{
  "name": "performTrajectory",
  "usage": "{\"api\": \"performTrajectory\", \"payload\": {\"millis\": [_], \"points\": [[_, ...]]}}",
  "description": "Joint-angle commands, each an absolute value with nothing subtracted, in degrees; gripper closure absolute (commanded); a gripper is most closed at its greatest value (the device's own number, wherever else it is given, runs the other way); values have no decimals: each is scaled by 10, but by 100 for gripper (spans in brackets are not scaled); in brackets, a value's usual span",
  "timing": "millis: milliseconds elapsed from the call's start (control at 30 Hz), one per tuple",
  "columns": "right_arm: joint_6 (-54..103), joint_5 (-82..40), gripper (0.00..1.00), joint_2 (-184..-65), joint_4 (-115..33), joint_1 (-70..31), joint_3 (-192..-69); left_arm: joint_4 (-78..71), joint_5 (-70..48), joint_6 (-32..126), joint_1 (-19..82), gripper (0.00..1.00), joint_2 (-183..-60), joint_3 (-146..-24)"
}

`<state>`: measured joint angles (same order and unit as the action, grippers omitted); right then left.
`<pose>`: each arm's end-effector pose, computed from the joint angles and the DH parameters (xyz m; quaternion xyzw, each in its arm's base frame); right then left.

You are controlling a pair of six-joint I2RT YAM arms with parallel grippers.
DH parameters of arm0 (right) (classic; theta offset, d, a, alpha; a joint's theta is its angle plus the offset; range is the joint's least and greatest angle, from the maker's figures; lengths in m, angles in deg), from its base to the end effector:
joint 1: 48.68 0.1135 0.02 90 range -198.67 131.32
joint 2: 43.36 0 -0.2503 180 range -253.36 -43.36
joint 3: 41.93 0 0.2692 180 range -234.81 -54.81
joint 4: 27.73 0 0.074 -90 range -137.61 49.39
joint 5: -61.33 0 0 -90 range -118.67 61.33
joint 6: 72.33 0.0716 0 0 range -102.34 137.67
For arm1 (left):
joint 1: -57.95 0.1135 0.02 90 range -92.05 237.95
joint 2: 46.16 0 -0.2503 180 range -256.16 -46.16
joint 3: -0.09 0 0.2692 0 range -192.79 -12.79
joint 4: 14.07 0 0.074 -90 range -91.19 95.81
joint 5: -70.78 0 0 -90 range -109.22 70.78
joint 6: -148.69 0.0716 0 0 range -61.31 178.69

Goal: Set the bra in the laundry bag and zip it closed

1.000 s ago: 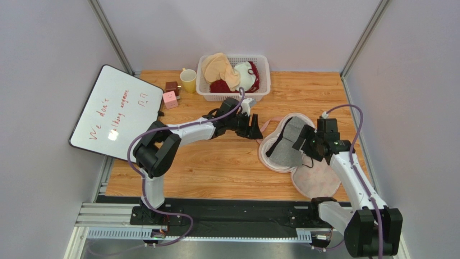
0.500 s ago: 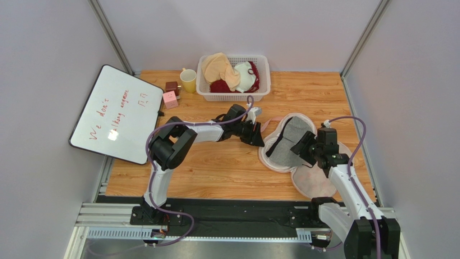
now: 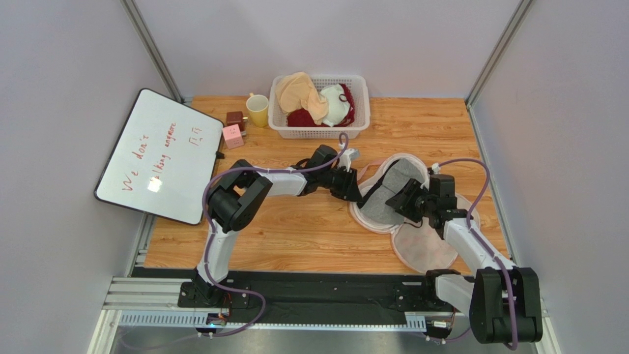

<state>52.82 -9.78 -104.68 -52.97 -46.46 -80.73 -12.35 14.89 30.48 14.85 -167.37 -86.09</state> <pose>0.2428 0.0326 0.1250 0.2041 0.8992 0.2589 0.2877 0.3208 -0.3552 0.0933 0.2411 0.8304 -0.4628 0.1953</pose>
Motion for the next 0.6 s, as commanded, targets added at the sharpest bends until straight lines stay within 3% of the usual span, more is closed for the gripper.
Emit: {"api": "performTrajectory", "payload": {"millis": [0,100,167,233,333,567], "points": [[543,-55,49,-1067,-460,-464,-816,-152,165,304,145,59,-1659,-858],[542,-54,49,-1076,-462,-464,-820,-153,169,299,145,61,-1663,-861],[535,-59,48,-1073,-469,-463,-817,-154,171,303,145,56,-1660,-858],[529,-58,48,-1067,-470,-465,-816,-159,174,306,145,41,-1653,-853],[520,-68,48,-1052,-499,-464,-822,-159,157,314,145,29,-1637,-841],[484,-114,47,-1003,-586,-465,-839,-171,138,312,162,23,-1614,-825]]}}
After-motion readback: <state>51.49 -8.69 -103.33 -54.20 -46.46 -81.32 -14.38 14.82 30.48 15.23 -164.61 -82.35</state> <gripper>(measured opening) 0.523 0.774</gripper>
